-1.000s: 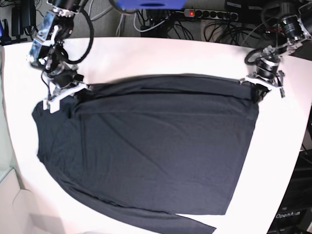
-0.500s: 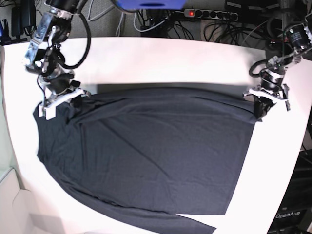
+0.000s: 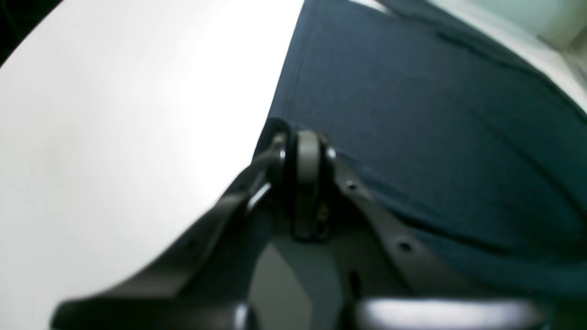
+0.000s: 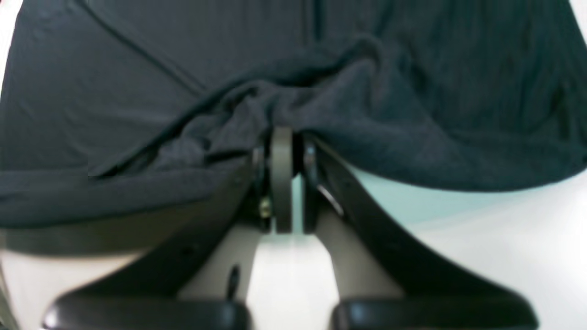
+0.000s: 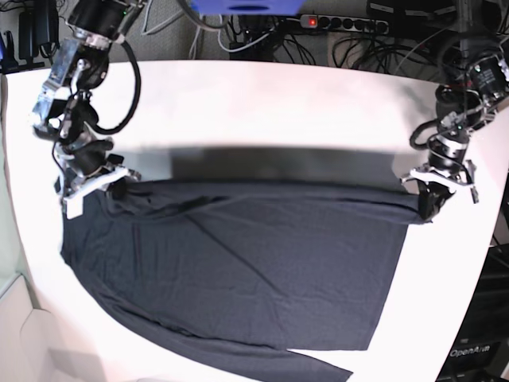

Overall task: Fold the T-shirt properly
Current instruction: 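Lift both held shoulder corners up off the table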

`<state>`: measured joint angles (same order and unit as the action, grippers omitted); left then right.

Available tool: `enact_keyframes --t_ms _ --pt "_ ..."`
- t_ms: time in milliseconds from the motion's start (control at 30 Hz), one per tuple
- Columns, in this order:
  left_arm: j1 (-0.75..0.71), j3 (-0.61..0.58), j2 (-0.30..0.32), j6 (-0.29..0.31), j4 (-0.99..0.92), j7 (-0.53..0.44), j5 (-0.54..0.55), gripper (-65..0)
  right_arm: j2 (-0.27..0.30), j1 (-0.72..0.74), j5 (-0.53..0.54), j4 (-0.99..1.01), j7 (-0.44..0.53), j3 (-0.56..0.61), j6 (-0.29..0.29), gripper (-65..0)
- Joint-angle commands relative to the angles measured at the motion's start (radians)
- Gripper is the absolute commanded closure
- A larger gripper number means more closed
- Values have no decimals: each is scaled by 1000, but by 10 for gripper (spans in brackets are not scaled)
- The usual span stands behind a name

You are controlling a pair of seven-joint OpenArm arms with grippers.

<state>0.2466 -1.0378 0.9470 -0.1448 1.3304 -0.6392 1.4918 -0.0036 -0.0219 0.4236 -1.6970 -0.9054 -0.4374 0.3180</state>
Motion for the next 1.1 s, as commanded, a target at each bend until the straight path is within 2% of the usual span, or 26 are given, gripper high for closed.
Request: enact_keyframes --t_ms 0,333,433,833,1067 --pt "15 11 19 3 2 -28 -8 0 11 20 10 -16 24 -2 3 0" --pt "72 12 16 3 -30 -28 -8 0 24 61 8 -4 24 2 3 0" --pt "104 11 -12 3 -58 -24 -8 0 47 87 8 51 24 24 3 0" --pt "198 12 -59 3 -190 158 -8 0 103 124 8 99 32 67 2 0" --pt "245 11 -76 3 -245 181 -8 0 110 185 8 196 33 68 2 0"
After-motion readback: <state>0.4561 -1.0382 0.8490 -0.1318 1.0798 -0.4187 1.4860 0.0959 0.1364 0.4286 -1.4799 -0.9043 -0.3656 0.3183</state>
